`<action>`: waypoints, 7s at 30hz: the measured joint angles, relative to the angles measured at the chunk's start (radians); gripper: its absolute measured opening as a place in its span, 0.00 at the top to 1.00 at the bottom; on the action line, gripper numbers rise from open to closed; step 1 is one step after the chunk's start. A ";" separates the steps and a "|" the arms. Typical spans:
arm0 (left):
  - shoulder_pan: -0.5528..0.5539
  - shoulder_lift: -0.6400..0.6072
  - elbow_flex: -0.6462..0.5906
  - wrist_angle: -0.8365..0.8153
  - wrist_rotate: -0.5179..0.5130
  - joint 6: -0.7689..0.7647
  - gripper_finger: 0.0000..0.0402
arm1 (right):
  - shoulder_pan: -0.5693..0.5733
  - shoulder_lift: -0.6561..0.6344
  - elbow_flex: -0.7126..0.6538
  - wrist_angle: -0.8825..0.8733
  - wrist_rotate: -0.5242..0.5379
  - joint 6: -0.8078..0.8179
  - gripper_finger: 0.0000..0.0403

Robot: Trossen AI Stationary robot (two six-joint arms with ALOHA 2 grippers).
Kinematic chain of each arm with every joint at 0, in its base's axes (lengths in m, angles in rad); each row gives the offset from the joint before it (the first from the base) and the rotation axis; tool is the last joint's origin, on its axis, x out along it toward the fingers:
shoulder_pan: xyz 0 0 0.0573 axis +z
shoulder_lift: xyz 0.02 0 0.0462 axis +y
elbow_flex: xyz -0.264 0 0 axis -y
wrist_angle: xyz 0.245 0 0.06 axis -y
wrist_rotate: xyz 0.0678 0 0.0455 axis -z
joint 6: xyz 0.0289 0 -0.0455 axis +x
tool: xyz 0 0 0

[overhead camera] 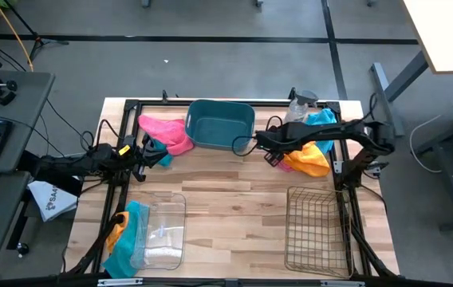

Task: Sort microfiber towel by color & place in baskets
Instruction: Put the top orange microfiber towel into the wire basket, then put the orange microfiber towel into the wire basket

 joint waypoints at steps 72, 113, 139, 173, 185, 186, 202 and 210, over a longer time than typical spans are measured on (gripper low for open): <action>0.000 0.000 0.000 0.000 0.000 0.000 1.00 | 0.753 -0.669 0.041 0.040 -0.805 0.626 1.00; 0.000 0.000 0.000 0.000 0.000 0.000 1.00 | 0.614 -0.534 -0.202 0.533 -0.681 0.537 0.36; 0.000 0.007 0.001 0.573 -0.221 -0.085 1.00 | 0.257 -0.441 -0.202 1.162 -0.451 0.284 0.36; -0.348 0.789 0.918 -1.166 0.526 -0.561 0.64 | 0.189 -0.441 -0.202 1.171 -0.318 0.039 0.36; -0.616 1.033 0.917 -1.525 0.427 -0.850 0.62 | 0.189 -0.441 -0.202 1.088 -0.318 0.013 0.36; -0.632 1.054 0.917 -1.529 0.423 -0.885 0.62 | 0.189 -0.441 -0.202 1.079 -0.318 0.013 0.36; -0.900 1.242 0.918 -1.468 0.415 -1.388 0.62 | 0.189 -0.441 -0.202 0.996 -0.318 0.013 0.36; -0.933 1.278 0.918 -1.397 0.332 -1.543 0.62 | 0.177 -0.441 -0.202 0.992 -0.318 0.013 0.36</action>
